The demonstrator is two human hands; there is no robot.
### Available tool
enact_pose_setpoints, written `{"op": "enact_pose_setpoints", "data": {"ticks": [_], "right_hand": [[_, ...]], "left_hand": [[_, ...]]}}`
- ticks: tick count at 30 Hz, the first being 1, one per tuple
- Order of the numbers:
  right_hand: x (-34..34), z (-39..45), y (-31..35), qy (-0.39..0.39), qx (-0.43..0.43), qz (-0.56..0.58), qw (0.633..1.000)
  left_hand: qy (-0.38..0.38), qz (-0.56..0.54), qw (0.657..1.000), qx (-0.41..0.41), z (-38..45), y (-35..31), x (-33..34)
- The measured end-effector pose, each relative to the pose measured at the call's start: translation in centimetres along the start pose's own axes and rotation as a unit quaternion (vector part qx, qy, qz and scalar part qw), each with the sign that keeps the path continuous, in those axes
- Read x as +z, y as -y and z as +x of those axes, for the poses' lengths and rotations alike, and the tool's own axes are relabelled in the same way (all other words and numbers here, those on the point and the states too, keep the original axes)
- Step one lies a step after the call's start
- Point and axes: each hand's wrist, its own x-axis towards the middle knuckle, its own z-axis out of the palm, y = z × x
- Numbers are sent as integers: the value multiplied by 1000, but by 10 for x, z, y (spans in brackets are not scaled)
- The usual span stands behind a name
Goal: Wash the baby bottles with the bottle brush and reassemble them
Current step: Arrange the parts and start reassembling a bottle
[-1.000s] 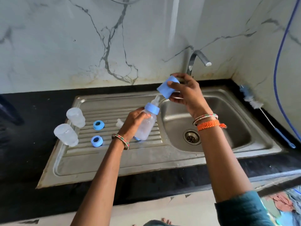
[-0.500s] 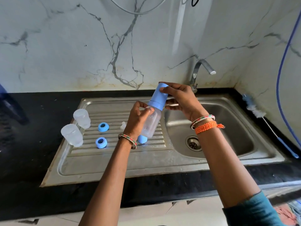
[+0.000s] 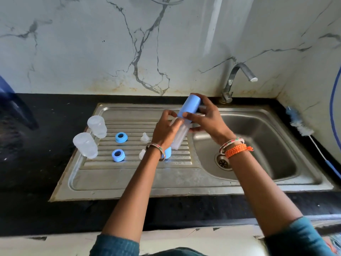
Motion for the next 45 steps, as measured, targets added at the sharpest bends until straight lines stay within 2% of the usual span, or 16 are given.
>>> {"op": "enact_pose_setpoints", "data": {"ticks": [2,4,6,10,13,17,25,31,34,37,38,40,43,45], "right_hand": [[-8,26,-7,-60,-92,-124,986],[-14,58,-13,-102,-145,-208,962],[-16,94,-25,-105,-150,-235,955],[1,155,-60,-61,-141,-287,945],[19,183,-88,-24,-159,-302,940],[25,208,-112,-22,-193,-308,931],[28,224,-125,-26,-187,-286,939],[25,218,-120,-30,-150,-274,949],[28,204,-102,-91,-156,-248,952],[46,173,-80,-209,-195,-238,928],[59,157,-72,-223,-217,-227,923],[94,123,-59,-194,-247,-193,929],[162,84,-47,-82,-275,-185,940],[210,64,-43,-4,-293,-215,931]], "left_hand": [[-6,39,999,23,18,7,-2],[-45,84,993,71,43,14,-11],[-81,108,987,85,69,18,-26],[-59,165,982,75,109,42,-44],[-68,186,978,66,126,57,-55],[-77,192,977,50,137,65,-63],[-83,172,981,38,142,71,-52],[-70,162,983,41,134,71,-39],[-79,150,983,63,120,64,-46],[-117,140,975,126,91,62,-64],[-144,140,969,144,75,64,-75],[-203,133,959,143,44,68,-99],[-306,119,934,138,9,72,-141],[-383,106,908,131,-7,76,-172]]}}
